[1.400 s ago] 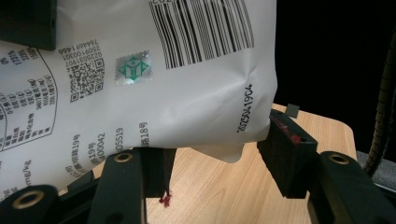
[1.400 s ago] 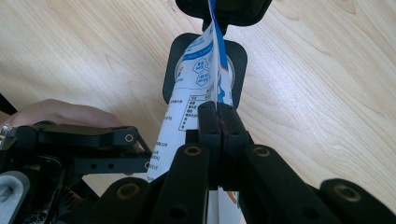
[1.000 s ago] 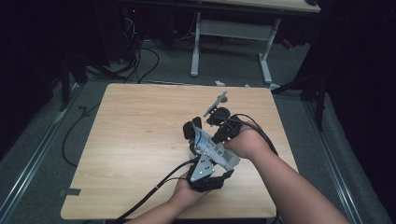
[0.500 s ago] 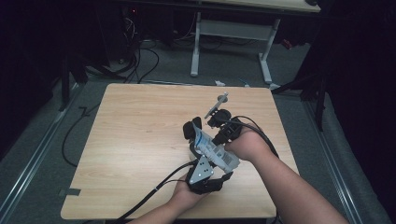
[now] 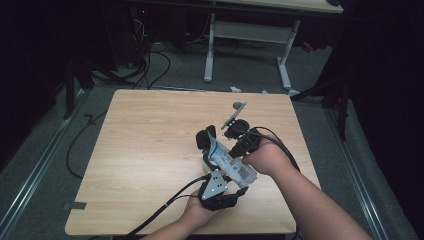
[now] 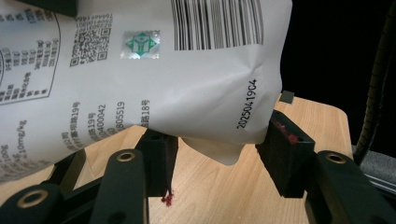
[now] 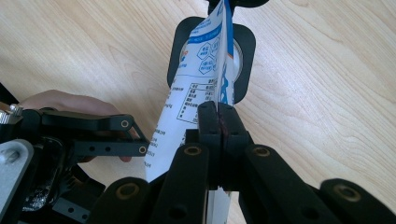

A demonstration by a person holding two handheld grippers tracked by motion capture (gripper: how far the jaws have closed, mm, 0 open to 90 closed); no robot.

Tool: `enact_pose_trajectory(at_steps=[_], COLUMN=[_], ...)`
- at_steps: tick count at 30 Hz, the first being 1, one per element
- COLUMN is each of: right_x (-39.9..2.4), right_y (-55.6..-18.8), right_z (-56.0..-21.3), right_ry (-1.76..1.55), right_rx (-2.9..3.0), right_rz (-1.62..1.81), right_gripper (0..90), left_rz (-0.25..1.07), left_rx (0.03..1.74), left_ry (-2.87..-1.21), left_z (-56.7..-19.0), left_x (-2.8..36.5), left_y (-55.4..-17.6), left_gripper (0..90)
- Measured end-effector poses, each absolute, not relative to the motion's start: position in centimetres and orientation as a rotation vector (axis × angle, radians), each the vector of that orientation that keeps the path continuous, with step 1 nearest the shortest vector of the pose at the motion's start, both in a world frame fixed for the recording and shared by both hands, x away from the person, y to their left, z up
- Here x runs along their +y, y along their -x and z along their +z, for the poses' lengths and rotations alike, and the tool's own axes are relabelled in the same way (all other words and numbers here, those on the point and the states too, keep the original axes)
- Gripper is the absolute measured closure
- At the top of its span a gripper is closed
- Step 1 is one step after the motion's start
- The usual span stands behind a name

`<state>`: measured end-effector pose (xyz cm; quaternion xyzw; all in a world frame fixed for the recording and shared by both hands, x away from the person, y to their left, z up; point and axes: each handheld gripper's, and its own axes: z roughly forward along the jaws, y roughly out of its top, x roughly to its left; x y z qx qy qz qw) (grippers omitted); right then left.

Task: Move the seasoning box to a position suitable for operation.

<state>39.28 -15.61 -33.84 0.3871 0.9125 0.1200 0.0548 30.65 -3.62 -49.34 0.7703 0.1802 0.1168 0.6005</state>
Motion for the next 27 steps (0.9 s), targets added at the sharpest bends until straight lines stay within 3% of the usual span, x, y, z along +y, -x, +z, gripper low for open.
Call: enact_pose_trajectory(at_steps=[27], right_x=[-15.65], right_y=[-39.05], right_z=[-34.46], right_ry=[-1.178], right_rx=[2.793], right_rz=[0.34], right_gripper=[89.9], left_rz=[0.258], left_rx=[0.419], left_ry=[-1.804], left_z=[-50.26], left_x=[-3.3], left_y=[-30.29], left_gripper=[50.2])
